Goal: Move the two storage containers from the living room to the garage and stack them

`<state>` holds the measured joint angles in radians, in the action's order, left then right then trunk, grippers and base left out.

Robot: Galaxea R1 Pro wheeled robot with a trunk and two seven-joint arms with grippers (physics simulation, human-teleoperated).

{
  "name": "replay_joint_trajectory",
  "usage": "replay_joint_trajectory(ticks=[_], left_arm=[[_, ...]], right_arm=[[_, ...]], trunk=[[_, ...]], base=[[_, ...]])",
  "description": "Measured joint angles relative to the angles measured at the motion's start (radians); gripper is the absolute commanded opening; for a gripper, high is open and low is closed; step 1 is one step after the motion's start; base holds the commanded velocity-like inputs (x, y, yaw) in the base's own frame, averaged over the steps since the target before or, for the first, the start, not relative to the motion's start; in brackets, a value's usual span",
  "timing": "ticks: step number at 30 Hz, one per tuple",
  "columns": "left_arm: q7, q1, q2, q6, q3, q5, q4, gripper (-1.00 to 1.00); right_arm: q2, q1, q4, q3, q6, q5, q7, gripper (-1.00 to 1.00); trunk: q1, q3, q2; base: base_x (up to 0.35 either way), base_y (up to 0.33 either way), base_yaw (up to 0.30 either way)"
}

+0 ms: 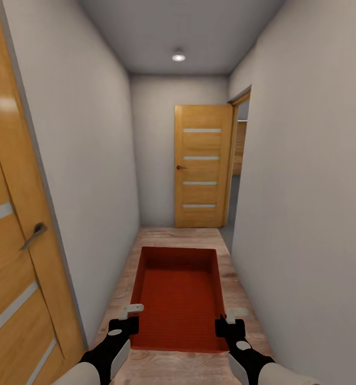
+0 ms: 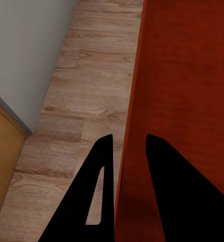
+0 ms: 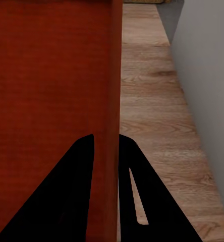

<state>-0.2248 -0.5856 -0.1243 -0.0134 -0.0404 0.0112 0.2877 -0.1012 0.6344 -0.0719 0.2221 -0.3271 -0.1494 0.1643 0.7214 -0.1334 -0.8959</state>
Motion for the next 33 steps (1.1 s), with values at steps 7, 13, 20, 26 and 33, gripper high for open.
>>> replay_joint_trajectory(ticks=[7, 13, 20, 26, 33], left_arm=[[0.0, 0.0, 0.0, 0.0, 0.0, 0.0, 0.0, -1.0], [0.0, 0.0, 0.0, -0.001, -0.001, 0.0, 0.0, -1.0], [0.0, 0.0, 0.0, -0.001, 0.0, 0.0, 0.0, -1.0], [0.0, 0.0, 0.0, 0.0, 0.001, 0.0, 0.0, -1.0], [0.0, 0.001, 0.0, -0.002, 0.0, 0.0, 0.0, -1.0]], right_arm=[[0.0, 0.0, 0.0, 0.0, 0.0, 0.001, 0.0, -1.0], [0.0, 0.0, 0.0, 0.0, 0.0, 0.0, 0.0, -1.0], [0.0, 0.0, 0.0, 0.0, -0.001, 0.0, 0.0, -1.0], [0.0, -0.001, 0.0, -0.001, -0.001, 0.0, 0.0, -1.0], [0.0, 0.0, 0.0, 0.001, -0.001, 0.0, 0.0, -1.0]], trunk=[[0.0, 0.0, 0.0], [0.0, 0.0, 0.0], [0.0, 0.0, 0.0], [0.0, 0.0, 0.0], [0.0, 0.0, 0.0]], base=[[0.322, 0.0, 0.0], [0.322, 0.0, 0.0], [0.322, 0.0, 0.0], [0.322, 0.0, 0.0], [0.322, 0.0, 0.0]])
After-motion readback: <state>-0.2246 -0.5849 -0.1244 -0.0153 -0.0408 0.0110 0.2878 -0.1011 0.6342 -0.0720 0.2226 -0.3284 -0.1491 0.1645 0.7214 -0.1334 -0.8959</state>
